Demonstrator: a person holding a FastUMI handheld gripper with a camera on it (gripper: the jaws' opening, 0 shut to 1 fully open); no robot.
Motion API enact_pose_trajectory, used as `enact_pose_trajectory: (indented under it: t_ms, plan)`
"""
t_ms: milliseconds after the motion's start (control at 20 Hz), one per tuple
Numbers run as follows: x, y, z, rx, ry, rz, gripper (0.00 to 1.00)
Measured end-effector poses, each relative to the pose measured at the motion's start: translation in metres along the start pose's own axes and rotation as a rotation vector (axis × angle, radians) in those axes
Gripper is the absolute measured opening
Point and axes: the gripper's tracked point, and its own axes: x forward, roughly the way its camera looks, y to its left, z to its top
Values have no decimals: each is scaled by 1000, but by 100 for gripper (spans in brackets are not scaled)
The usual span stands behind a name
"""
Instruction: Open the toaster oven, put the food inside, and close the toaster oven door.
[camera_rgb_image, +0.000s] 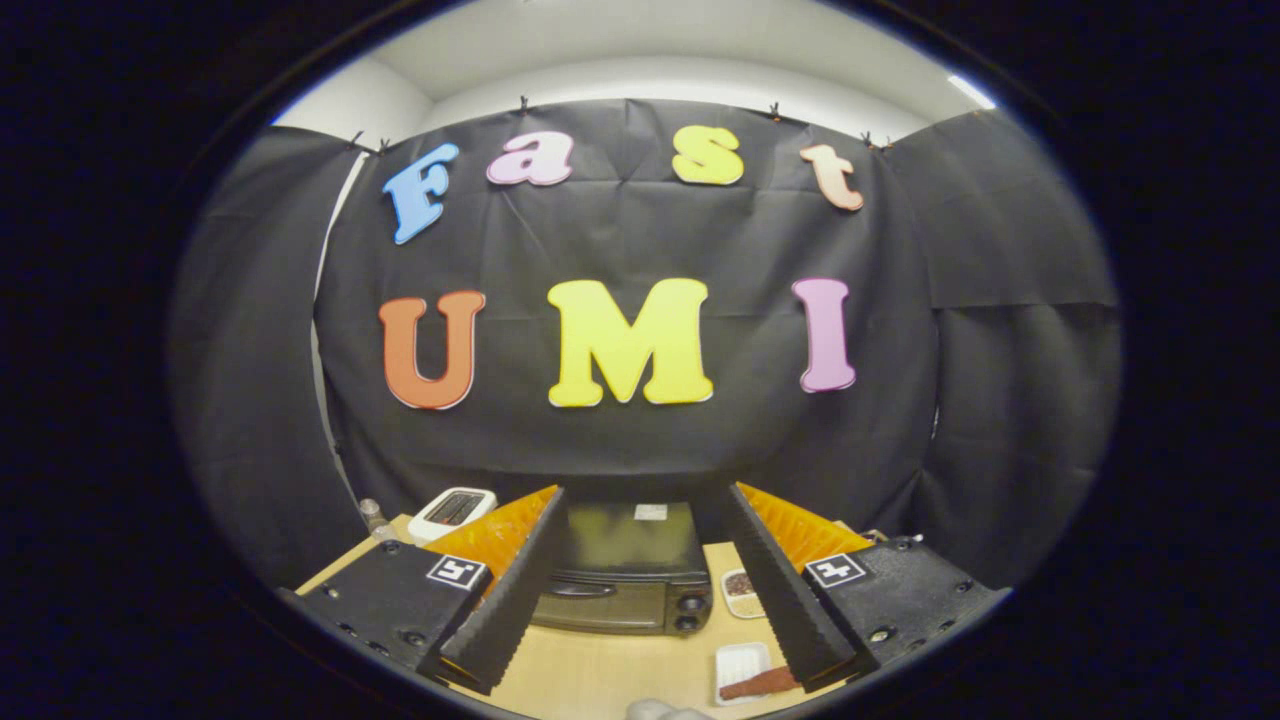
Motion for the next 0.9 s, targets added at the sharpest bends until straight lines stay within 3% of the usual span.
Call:
enact_pose_trajectory:
  t_ms: [500, 700, 900]
  plan:
    - [109, 75, -130, -28, 152, -26, 100]
    - [120, 75, -162, -48, 227, -56, 100]
    - [120, 75, -162, -43, 220, -50, 100]
